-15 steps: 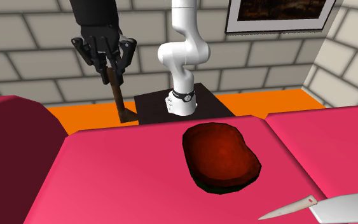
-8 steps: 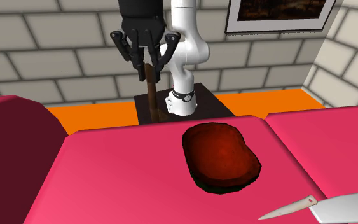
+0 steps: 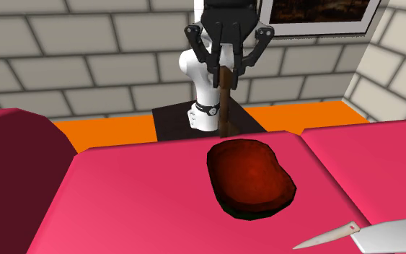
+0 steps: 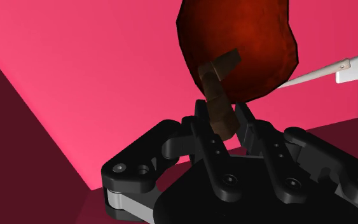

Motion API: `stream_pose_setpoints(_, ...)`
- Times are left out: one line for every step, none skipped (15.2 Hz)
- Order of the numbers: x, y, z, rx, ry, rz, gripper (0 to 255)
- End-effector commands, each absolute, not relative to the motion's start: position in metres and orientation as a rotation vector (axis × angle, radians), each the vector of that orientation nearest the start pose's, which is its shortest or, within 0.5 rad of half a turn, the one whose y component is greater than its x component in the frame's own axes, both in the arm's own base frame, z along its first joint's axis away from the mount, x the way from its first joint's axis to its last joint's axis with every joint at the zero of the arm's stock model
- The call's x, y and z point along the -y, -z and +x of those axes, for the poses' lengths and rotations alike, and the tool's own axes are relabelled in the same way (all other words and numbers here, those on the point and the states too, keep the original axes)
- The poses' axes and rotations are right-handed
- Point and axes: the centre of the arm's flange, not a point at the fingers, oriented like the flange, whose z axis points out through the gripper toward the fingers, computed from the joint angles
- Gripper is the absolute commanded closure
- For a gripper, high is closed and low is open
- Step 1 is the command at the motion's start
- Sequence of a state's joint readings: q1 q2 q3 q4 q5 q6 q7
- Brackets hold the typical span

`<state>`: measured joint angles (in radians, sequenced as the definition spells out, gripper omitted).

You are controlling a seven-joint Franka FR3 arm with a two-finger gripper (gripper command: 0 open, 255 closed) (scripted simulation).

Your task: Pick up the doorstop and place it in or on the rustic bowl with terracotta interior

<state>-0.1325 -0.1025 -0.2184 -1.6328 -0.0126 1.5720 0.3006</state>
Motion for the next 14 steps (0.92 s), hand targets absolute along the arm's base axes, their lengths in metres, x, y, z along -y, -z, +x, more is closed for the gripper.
stream_pose_setpoints(0.165, -0.657, 0.503, -1.004, 0.062, -2.967, 255)
stream_pose_setpoints(0.155, -0.660, 0.510, -1.004, 0.062, -2.967, 255)
stream_pose_setpoints(0.144, -0.662, 0.517, -1.004, 0.062, -2.967, 255)
stream_pose_setpoints(0.144, -0.657, 0.517, -1.004, 0.062, -2.967, 255)
stream_pose_setpoints(0.144, -0.651, 0.517, -1.004, 0.062, -2.967, 255)
stream_pose_setpoints(0.144, -0.646, 0.517, -1.004, 0.062, -2.967, 255)
stream_pose_setpoints(0.144, -0.641, 0.517, -1.004, 0.062, -2.967, 255)
stream_pose_setpoints(0.144, -0.636, 0.517, -1.004, 0.062, -2.967, 255)
stream_pose_setpoints(0.144, -0.630, 0.517, -1.004, 0.062, -2.967, 255)
stream_pose_setpoints(0.144, -0.625, 0.517, -1.004, 0.062, -2.967, 255)
stream_pose_setpoints(0.144, -0.620, 0.517, -1.004, 0.062, -2.967, 255)
stream_pose_setpoints(0.144, -0.614, 0.517, -1.004, 0.062, -2.967, 255)
stream_pose_setpoints(0.144, -0.609, 0.517, -1.004, 0.062, -2.967, 255)
stream_pose_setpoints(0.144, -0.604, 0.517, -1.004, 0.062, -2.967, 255)
